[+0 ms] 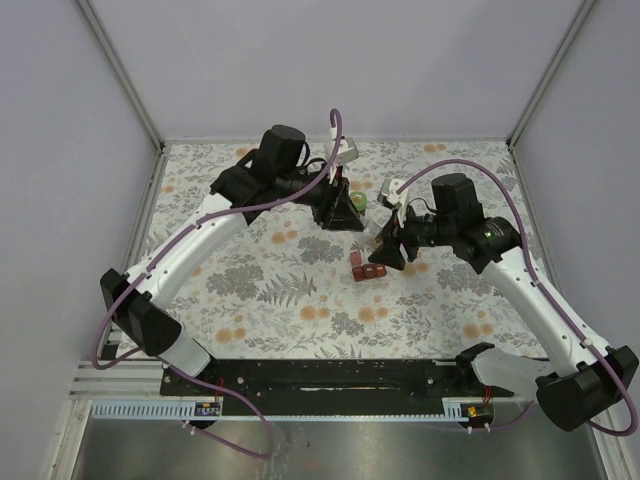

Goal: Sort the pills into containers
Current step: Unscrew the lid of the pill bottle.

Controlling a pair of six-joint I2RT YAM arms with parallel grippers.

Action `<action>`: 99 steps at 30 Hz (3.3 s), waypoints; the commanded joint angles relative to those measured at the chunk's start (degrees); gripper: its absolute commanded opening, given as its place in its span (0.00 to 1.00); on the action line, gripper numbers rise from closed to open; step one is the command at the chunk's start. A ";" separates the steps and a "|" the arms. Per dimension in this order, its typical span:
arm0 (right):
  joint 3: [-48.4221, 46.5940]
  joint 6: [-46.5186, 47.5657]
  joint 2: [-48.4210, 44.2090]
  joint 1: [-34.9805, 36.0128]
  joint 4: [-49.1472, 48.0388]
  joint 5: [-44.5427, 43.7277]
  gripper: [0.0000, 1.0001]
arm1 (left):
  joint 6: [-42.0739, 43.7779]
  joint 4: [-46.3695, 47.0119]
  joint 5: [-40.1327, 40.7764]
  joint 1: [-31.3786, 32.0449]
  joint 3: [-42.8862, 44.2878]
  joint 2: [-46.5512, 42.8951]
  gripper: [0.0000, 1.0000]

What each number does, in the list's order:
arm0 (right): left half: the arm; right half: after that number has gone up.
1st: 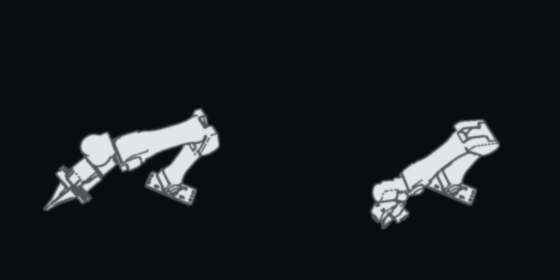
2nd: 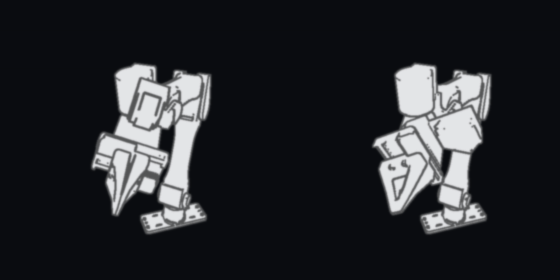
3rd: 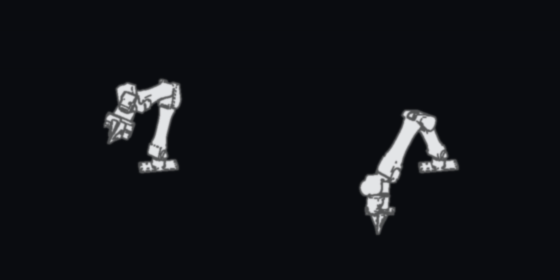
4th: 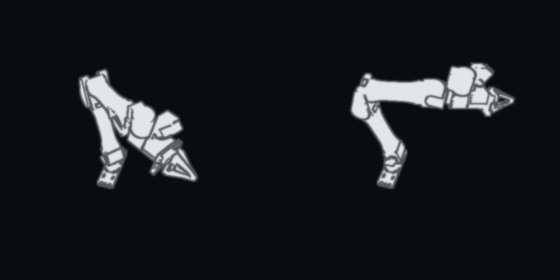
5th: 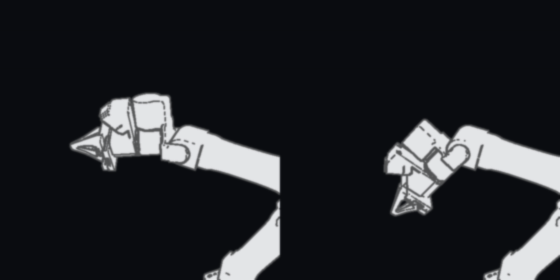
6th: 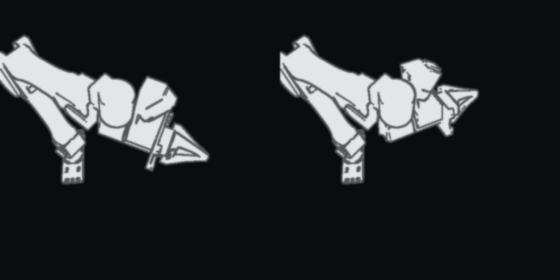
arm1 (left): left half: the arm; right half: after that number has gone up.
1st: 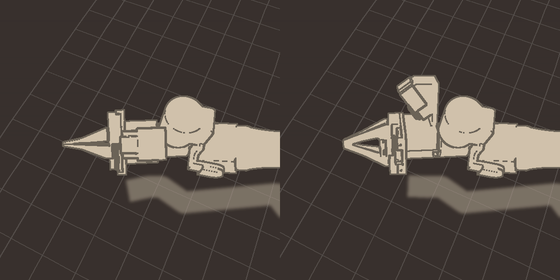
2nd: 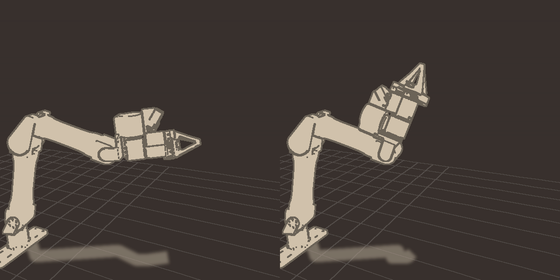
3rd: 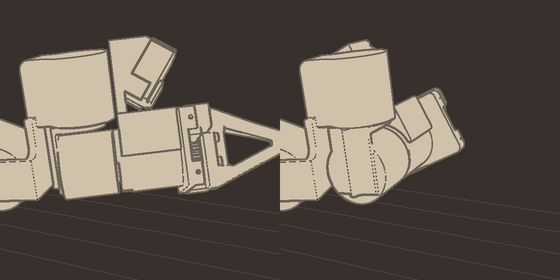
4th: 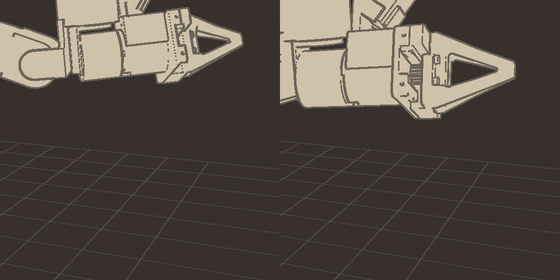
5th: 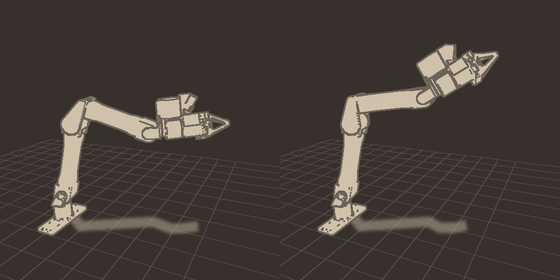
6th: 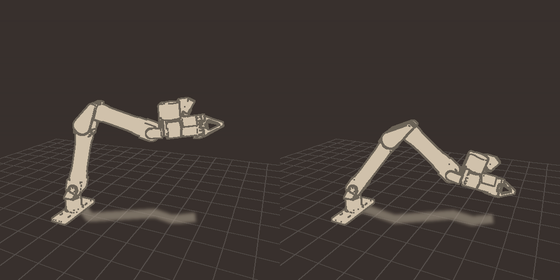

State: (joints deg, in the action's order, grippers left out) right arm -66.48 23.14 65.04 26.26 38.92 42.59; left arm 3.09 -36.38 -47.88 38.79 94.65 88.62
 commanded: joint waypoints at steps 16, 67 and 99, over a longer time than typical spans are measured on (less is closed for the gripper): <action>2.23 1.65 -3.78 2.39 -11.58 -14.90 0.00 | -37.45 6.50 1.74 -2.05 -0.78 4.90 0.41; -8.32 8.50 12.22 2.48 13.82 22.72 0.00 | 60.27 -23.56 -13.30 -1.34 1.50 -3.19 0.72; -5.33 2.88 2.91 2.57 -0.85 -3.46 0.00 | 25.41 -0.20 -6.10 -0.55 -5.09 -2.93 0.00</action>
State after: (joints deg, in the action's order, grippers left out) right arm -71.77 26.68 71.26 28.45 48.03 46.87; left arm 41.15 -46.13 -56.27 37.41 90.76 85.60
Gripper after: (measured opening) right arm 0.613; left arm 0.463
